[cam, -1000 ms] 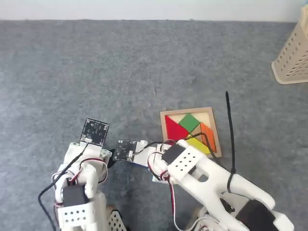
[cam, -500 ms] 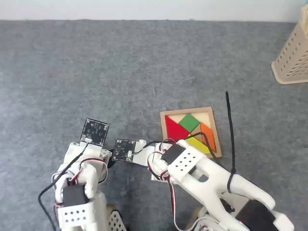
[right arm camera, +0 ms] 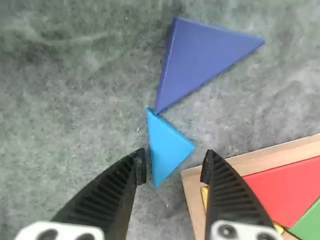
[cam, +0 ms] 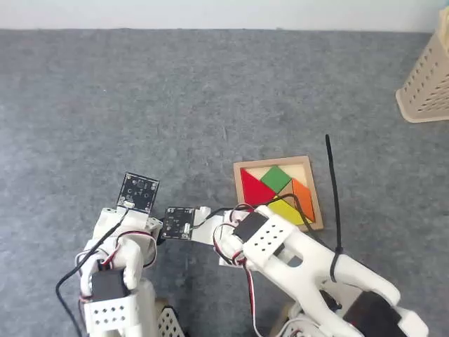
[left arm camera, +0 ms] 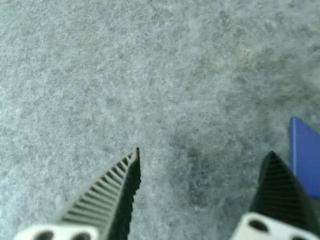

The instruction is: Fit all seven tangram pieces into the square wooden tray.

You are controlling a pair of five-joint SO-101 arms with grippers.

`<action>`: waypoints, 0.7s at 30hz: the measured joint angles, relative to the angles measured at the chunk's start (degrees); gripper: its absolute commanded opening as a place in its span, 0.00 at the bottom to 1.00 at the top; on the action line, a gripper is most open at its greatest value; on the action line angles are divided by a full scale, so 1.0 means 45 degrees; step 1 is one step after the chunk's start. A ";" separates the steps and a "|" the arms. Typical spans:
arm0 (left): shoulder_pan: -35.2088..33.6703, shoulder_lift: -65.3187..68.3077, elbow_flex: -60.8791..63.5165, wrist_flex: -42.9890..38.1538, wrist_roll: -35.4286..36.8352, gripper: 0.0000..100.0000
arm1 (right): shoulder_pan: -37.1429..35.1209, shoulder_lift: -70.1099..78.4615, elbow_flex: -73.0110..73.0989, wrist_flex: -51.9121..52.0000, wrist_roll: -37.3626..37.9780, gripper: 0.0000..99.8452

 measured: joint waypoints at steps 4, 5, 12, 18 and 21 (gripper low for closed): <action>0.0000 0.0000 0.0000 0.0000 0.0000 0.35 | 0.0000 0.1055 -0.0020 -0.0449 0.0000 0.18; 0.0000 0.0000 0.0000 0.0000 0.0000 0.35 | 0.0000 0.1446 -0.0078 -0.0449 0.0000 0.18; 0.0000 0.0000 0.0000 0.0000 0.0000 0.35 | 0.0000 0.2110 -0.0547 -0.0469 0.0000 0.17; 0.0000 0.0000 0.0000 0.0000 0.0000 0.35 | 0.0078 0.2110 -0.0567 -0.0469 0.0000 0.09; 0.0000 0.0000 0.0000 0.0000 0.0000 0.35 | 0.0098 0.2110 -0.0645 -0.0547 0.0000 0.07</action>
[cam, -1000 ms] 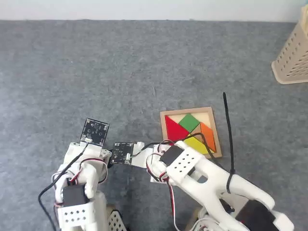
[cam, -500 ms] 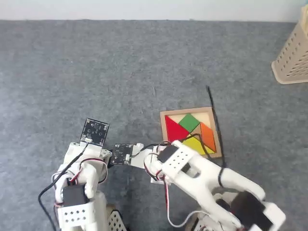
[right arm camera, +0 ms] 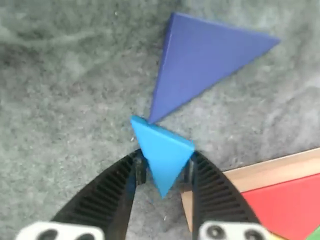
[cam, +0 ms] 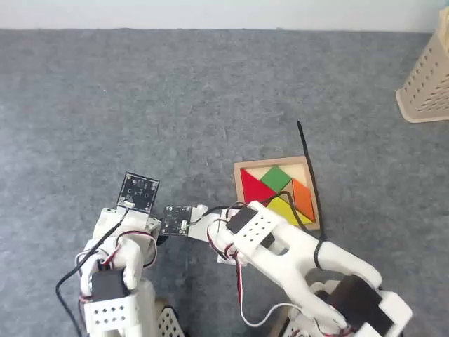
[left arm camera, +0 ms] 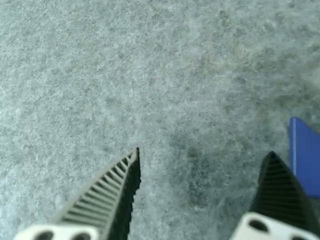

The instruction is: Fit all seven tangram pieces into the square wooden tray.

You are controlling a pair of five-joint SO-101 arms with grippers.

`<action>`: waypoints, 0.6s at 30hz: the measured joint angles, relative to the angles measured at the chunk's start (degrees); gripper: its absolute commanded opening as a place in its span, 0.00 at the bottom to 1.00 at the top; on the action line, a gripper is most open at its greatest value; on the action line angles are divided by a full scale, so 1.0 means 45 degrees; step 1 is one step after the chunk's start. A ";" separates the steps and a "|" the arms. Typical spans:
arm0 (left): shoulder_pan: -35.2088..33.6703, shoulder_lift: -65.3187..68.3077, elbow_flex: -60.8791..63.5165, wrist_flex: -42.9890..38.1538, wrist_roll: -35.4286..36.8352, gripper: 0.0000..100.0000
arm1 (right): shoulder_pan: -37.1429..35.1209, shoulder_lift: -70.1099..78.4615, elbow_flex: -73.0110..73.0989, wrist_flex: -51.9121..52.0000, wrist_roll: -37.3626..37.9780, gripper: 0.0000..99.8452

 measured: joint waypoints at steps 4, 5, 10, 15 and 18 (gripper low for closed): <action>0.0000 0.0000 0.0000 0.0000 0.0000 0.35 | 0.0000 0.0000 -0.0039 -0.0020 0.0020 0.05; 0.0000 0.0000 0.0000 0.0000 0.0000 0.35 | 0.0000 0.0000 -0.0078 -0.0020 0.0020 0.05; 0.0000 0.0000 0.0000 0.0000 0.0000 0.35 | 0.0000 0.0020 -0.0254 0.0059 -0.0391 0.05; 0.0000 0.0000 0.0000 0.0000 0.0000 0.35 | 0.0410 0.0020 -0.0274 0.0059 -0.0527 0.15; 0.0000 0.0000 0.0000 0.0000 0.0000 0.35 | 0.0410 0.0020 -0.0293 0.0059 -0.0527 0.22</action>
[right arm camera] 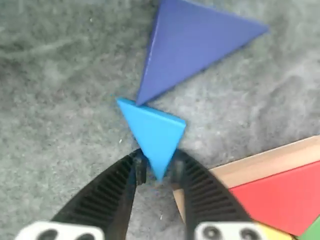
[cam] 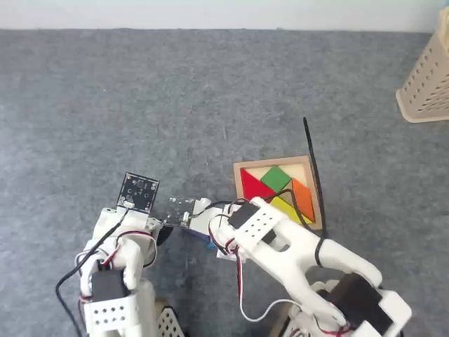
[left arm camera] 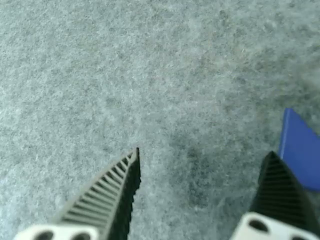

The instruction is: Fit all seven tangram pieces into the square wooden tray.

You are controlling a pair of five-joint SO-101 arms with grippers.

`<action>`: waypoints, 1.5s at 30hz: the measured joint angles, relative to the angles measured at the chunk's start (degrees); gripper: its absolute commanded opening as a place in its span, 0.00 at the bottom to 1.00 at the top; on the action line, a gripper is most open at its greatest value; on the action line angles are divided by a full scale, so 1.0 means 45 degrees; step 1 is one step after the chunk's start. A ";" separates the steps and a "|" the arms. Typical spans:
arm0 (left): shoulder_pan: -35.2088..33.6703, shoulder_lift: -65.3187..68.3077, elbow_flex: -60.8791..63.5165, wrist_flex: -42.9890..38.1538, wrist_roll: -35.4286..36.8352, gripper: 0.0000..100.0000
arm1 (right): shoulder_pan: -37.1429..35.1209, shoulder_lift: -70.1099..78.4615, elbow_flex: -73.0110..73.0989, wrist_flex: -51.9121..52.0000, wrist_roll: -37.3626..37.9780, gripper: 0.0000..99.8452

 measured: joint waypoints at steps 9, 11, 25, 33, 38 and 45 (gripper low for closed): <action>0.0000 0.0000 0.0000 0.0000 0.0000 0.35 | 0.0000 -0.0274 0.0000 0.0215 0.0567 0.25; 0.0000 0.0000 0.0000 0.0000 0.0000 0.35 | 0.0020 -0.0762 0.0000 0.0449 0.1074 0.25; 0.0000 0.0000 0.0000 0.0000 0.0000 0.35 | -0.1348 -0.0938 0.0000 -0.0059 0.1543 0.25; -0.0020 0.0000 0.0000 0.0000 0.0000 0.35 | -0.1368 0.0000 0.0000 -0.0586 0.1543 0.24; -0.0020 0.0000 0.0000 0.0000 0.0000 0.35 | -0.1368 0.0000 0.0000 -0.0664 0.1563 0.14; -0.0020 0.0000 0.0000 0.0000 0.0000 0.35 | -0.1368 0.0000 0.0000 -0.0664 0.1563 0.05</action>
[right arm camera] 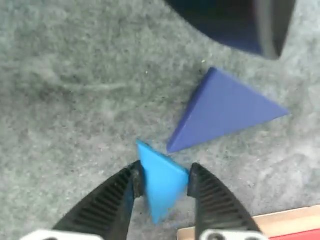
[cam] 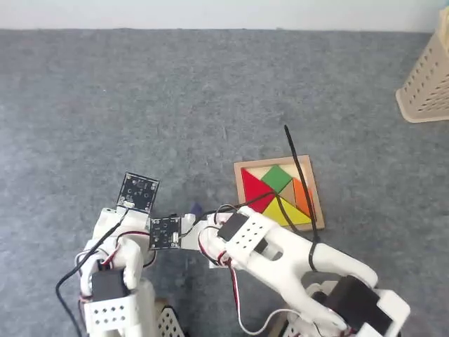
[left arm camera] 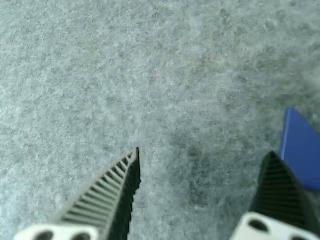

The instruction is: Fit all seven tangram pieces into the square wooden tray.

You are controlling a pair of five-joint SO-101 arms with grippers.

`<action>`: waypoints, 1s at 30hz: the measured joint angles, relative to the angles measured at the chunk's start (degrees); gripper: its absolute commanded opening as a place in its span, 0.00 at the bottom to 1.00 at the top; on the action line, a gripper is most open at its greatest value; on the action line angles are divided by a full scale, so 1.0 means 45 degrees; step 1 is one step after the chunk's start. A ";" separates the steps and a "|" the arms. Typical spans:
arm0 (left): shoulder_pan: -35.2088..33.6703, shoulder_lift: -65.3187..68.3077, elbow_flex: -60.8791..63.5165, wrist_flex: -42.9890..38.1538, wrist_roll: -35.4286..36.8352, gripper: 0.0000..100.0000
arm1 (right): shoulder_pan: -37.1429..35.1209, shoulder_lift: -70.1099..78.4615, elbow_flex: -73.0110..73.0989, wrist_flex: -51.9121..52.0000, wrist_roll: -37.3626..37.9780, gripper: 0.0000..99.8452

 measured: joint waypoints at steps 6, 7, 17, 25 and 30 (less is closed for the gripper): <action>0.0000 0.0000 0.0000 0.0000 0.0000 0.35 | 0.0117 0.0000 -0.0020 0.0059 0.0000 0.03; 0.0000 0.0000 0.0000 0.0000 0.0000 0.35 | 0.0254 0.0000 -0.0020 0.0098 0.0000 0.03; 0.0000 0.0000 0.0000 0.0000 0.0000 0.35 | 0.0957 -0.1915 -0.0860 0.2559 -0.0410 0.03; 0.0000 0.0000 0.0000 0.0000 0.0000 0.35 | 0.3634 -0.4083 -0.0860 0.3634 -0.1289 0.03; 0.0000 0.0000 0.0000 0.0000 0.0000 0.35 | 0.5978 -0.4161 -0.0860 0.3634 -0.1289 0.03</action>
